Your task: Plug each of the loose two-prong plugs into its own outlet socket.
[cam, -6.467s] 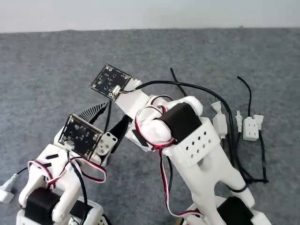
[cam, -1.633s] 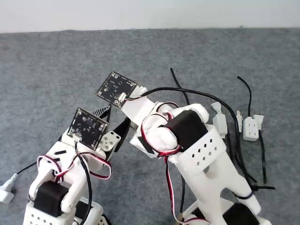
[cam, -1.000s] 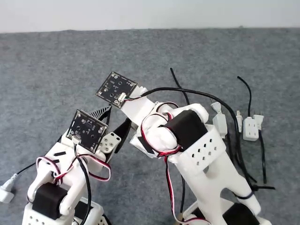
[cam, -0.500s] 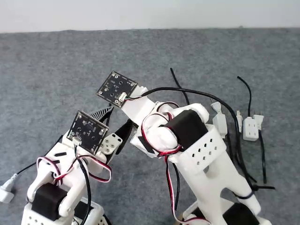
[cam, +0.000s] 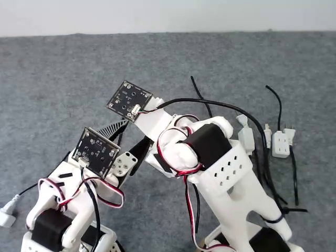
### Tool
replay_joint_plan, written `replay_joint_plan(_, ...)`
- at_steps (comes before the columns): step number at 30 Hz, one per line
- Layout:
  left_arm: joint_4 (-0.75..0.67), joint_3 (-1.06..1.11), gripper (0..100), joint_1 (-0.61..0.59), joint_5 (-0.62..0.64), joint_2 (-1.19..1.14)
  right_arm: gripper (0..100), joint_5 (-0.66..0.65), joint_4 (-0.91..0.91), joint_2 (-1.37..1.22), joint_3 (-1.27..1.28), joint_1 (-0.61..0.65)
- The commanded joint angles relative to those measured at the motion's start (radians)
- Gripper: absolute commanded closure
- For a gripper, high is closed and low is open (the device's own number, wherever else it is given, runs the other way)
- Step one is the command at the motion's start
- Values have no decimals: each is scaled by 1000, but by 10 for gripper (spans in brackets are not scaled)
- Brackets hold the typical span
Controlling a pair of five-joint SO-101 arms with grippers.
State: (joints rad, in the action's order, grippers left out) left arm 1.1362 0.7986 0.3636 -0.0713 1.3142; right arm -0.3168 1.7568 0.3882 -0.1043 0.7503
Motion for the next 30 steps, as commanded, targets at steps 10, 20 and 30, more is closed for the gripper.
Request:
replay_joint_plan(10,-37,54,812,5,14,-2,991,-6,42,38,-35,-30)
replay_joint_plan(20,-57,84,812,0,12,-2,991,-3,42,39,-46,-30)
replay_joint_plan(30,-126,165,812,2,6,-2,991,-3,44,41,-87,-31)
